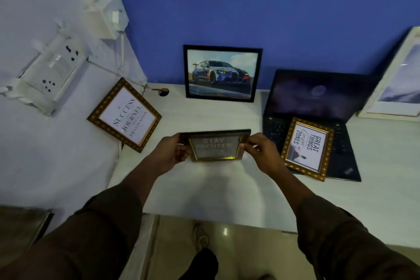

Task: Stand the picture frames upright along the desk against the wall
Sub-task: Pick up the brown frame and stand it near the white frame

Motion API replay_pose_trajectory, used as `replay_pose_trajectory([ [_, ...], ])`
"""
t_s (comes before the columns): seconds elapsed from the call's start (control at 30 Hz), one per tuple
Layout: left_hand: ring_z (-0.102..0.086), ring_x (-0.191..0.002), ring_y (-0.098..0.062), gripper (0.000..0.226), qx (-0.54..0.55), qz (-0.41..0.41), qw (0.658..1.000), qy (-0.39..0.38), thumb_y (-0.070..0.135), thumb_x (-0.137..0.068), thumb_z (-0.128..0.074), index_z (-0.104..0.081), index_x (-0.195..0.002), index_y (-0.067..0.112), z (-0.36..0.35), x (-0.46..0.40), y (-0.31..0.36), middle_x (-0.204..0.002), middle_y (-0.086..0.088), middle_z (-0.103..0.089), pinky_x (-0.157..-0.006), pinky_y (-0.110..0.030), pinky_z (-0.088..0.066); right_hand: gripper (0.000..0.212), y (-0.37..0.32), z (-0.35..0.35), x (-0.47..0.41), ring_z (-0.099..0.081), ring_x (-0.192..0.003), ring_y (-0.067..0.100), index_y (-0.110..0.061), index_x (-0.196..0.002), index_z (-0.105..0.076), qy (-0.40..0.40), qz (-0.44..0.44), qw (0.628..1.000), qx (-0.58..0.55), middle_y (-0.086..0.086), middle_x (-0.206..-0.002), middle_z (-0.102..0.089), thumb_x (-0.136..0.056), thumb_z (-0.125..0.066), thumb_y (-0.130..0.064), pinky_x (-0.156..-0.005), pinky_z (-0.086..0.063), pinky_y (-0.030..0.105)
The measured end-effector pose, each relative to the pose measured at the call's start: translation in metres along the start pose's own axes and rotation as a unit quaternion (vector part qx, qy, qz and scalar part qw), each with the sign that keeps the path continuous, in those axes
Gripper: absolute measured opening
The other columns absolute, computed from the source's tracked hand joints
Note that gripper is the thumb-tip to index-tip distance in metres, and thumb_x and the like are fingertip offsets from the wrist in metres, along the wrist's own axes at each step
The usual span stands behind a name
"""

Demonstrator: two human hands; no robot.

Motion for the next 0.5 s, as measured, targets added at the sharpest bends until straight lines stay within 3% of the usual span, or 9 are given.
replay_pose_trajectory([
  [0.03,-0.050,-0.045,-0.017,0.035,-0.016,-0.010,1.000,0.006,0.032,-0.099,-0.051,-0.066,-0.079,0.008,-0.013,0.007,0.003,-0.058,-0.011,-0.061,-0.048,-0.025,-0.038,0.017,0.001,0.014,0.007,-0.060,-0.087,0.006,-0.041,-0.088,-0.069,0.006,0.004,1.000,-0.013,-0.005,-0.090,-0.061,-0.093,-0.068,-0.025,-0.077,-0.049,0.029],
  [0.1,-0.046,-0.043,-0.015,0.039,-0.046,-0.021,0.999,0.013,0.037,-0.099,-0.049,-0.062,-0.073,0.012,-0.037,0.018,0.008,-0.052,-0.007,-0.059,-0.049,-0.026,-0.034,0.009,0.001,0.036,0.020,-0.066,-0.091,0.010,-0.032,-0.095,-0.071,0.010,-0.019,0.997,-0.077,-0.006,-0.094,-0.067,-0.097,-0.063,-0.030,-0.083,-0.055,0.034],
  [0.17,-0.035,-0.041,-0.013,0.038,-0.054,-0.029,0.998,0.009,0.037,-0.099,-0.046,-0.055,-0.067,0.017,-0.070,0.030,0.004,-0.050,-0.003,-0.049,-0.045,-0.024,-0.027,0.021,0.009,0.062,0.042,-0.073,-0.095,0.017,-0.021,-0.108,-0.068,0.018,-0.052,0.985,-0.165,0.002,-0.101,-0.074,-0.100,-0.056,-0.035,-0.087,-0.060,0.043],
  [0.27,-0.026,-0.044,-0.013,0.040,-0.057,-0.030,0.998,-0.015,0.040,-0.097,-0.046,-0.044,-0.061,0.024,-0.124,0.049,-0.009,-0.056,0.000,-0.036,-0.047,-0.025,-0.021,0.028,0.024,0.105,0.076,-0.076,-0.094,0.020,-0.021,-0.116,-0.065,0.061,-0.083,0.964,-0.246,0.004,-0.105,-0.076,-0.101,-0.052,-0.041,-0.088,-0.061,0.047],
  [0.4,-0.049,-0.056,-0.015,0.047,-0.117,-0.030,0.990,-0.069,0.064,-0.089,-0.051,-0.059,-0.071,0.022,-0.226,0.077,-0.031,-0.060,-0.001,-0.052,-0.060,-0.029,-0.043,0.032,0.055,0.187,0.128,-0.075,-0.100,0.029,-0.012,-0.121,-0.065,0.123,-0.086,0.933,-0.325,0.010,-0.109,-0.077,-0.102,-0.054,-0.034,-0.090,-0.060,0.051],
  [0.5,-0.068,-0.087,-0.023,0.055,-0.119,-0.023,0.981,-0.153,0.069,-0.091,-0.046,-0.068,-0.094,0.018,-0.304,0.092,-0.054,-0.091,-0.007,-0.072,-0.084,-0.040,-0.054,0.036,0.076,0.248,0.157,-0.076,-0.100,0.027,-0.010,-0.123,-0.064,0.163,-0.083,0.929,-0.322,0.009,-0.112,-0.077,-0.102,-0.053,-0.037,-0.090,-0.061,0.049],
])
Point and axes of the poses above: each hand's wrist, its own x-axis away from the middle knuckle, its own z-axis out of the back of the hand, y = z × x, the point moved 8 cm from there along -x, towards the middle knuckle
